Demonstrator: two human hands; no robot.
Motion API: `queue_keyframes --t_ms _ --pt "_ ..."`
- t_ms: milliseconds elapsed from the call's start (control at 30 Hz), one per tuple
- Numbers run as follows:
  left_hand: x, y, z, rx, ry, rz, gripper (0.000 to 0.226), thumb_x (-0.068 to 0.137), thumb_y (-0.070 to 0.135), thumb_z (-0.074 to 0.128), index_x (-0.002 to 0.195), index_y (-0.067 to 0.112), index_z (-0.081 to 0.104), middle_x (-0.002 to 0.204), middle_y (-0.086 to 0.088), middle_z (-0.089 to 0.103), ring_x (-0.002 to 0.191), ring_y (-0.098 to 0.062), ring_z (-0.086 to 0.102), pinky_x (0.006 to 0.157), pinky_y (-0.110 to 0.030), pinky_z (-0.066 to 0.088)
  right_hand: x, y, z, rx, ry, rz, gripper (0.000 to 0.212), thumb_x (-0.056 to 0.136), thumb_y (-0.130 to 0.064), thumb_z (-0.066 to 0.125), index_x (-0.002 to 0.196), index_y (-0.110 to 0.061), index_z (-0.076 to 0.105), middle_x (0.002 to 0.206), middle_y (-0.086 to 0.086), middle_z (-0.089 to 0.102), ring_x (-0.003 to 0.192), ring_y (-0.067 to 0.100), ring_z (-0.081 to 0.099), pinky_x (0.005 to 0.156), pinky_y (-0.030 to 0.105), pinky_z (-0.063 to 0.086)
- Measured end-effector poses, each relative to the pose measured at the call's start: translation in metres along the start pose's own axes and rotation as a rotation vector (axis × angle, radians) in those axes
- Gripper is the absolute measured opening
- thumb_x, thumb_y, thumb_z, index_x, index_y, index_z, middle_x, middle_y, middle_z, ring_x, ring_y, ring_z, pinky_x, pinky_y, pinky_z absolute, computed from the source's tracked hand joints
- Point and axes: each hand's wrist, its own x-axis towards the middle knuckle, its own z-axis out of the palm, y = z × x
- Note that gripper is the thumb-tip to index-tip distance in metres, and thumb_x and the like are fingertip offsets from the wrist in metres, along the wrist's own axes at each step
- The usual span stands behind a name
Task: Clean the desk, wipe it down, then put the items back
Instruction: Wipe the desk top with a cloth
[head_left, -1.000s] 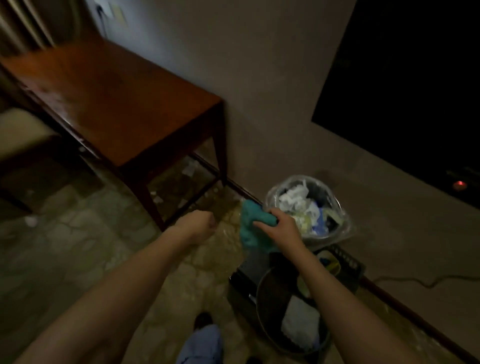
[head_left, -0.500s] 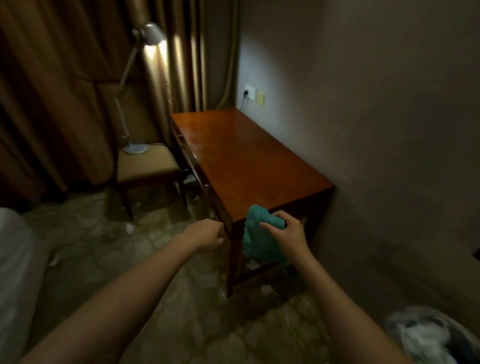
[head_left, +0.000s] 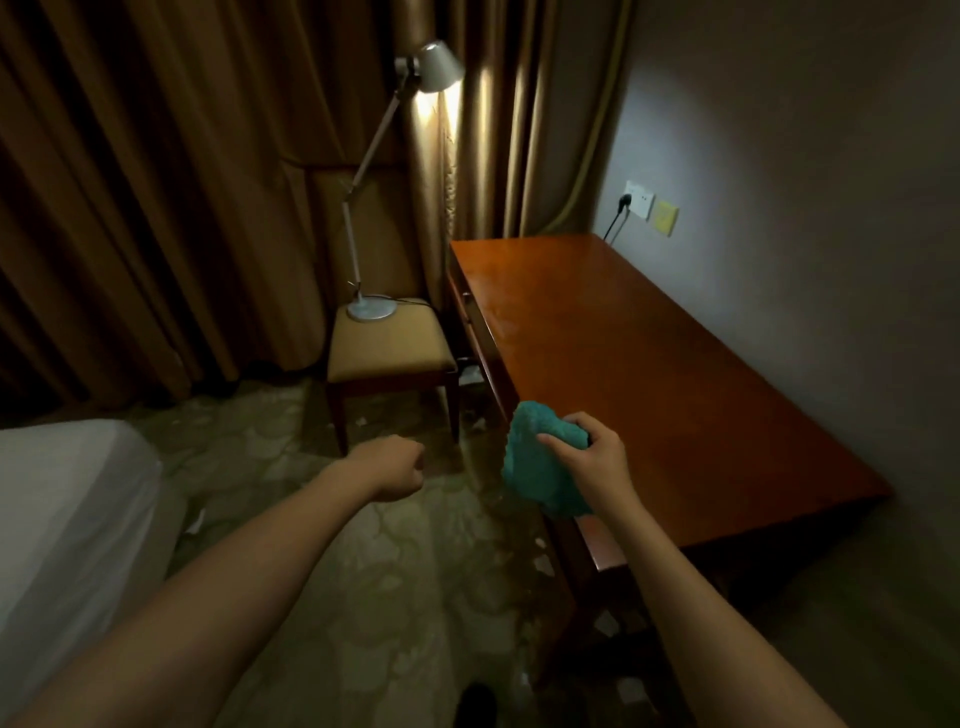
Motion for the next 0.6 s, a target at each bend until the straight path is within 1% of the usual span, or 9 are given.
queue_keyframes --t_ms 100,167,233,300,433,533,600 --pt "0.066 -0.020 -0.030 -0.003 -0.009 -0.015 0.030 0.093 0.031 0.048 0.118 0.018 0.055 0.121 -0.005 0.058 0.108 -0.023 0.056 0.084 -0.033 0.047 0.074 0.004 0.014 -0.025 -0.013 0.012 0.008 0.087 -0.020 0.066 0.087 -0.024 0.060 0.096 -0.009 0.060 0.087 0.005 0.057 0.063 0.019 0.047" --pt "0.109 -0.029 -0.054 0.012 -0.002 -0.001 0.026 0.092 0.032 0.049 0.113 0.017 0.056 0.118 -0.006 0.059 0.106 -0.024 0.056 0.079 -0.032 0.045 0.122 0.000 0.021 -0.045 -0.019 0.009 0.009 0.087 -0.021 0.065 0.086 -0.026 0.059 0.095 -0.007 0.059 0.087 0.009 0.058 0.066 0.023 0.050" --pt "0.145 -0.038 -0.077 0.005 0.037 0.020 0.022 0.092 0.032 0.050 0.107 0.017 0.056 0.114 -0.007 0.059 0.102 -0.025 0.057 0.074 -0.031 0.042 0.164 -0.008 0.027 -0.058 -0.035 0.001 0.010 0.087 -0.021 0.065 0.085 -0.027 0.058 0.095 -0.007 0.059 0.087 0.009 0.058 0.065 0.021 0.048" --pt "0.175 -0.048 -0.096 -0.019 0.043 0.040 0.020 0.092 0.032 0.050 0.105 0.018 0.055 0.111 -0.005 0.060 0.097 -0.023 0.057 0.071 -0.031 0.043 0.200 -0.015 0.033 -0.051 -0.048 0.011 0.010 0.087 -0.020 0.065 0.085 -0.027 0.058 0.095 -0.008 0.059 0.087 0.007 0.057 0.064 0.018 0.045" --pt "0.241 -0.072 -0.129 -0.072 0.045 0.058 0.023 0.092 0.029 0.051 0.112 0.018 0.056 0.112 -0.005 0.060 0.099 -0.022 0.057 0.076 -0.033 0.046 0.271 -0.019 0.048 -0.110 -0.058 0.017 0.012 0.087 -0.022 0.065 0.084 -0.030 0.057 0.093 -0.009 0.058 0.085 0.005 0.057 0.063 0.016 0.043" --pt "0.298 -0.094 -0.146 -0.143 0.014 0.054 0.025 0.094 0.026 0.050 0.117 0.015 0.055 0.114 -0.007 0.059 0.102 -0.023 0.056 0.085 -0.035 0.047 0.327 -0.016 0.063 -0.131 -0.051 0.021 0.012 0.087 -0.022 0.065 0.084 -0.030 0.057 0.093 -0.009 0.059 0.085 0.006 0.057 0.062 0.013 0.041" --pt "0.338 -0.111 -0.158 -0.144 0.010 0.070 0.026 0.094 0.025 0.051 0.118 0.016 0.055 0.115 -0.007 0.059 0.102 -0.023 0.057 0.088 -0.035 0.048 0.366 -0.010 0.074 -0.167 -0.039 0.014 0.013 0.087 -0.022 0.066 0.084 -0.030 0.057 0.091 -0.010 0.059 0.084 0.006 0.057 0.063 0.013 0.040"
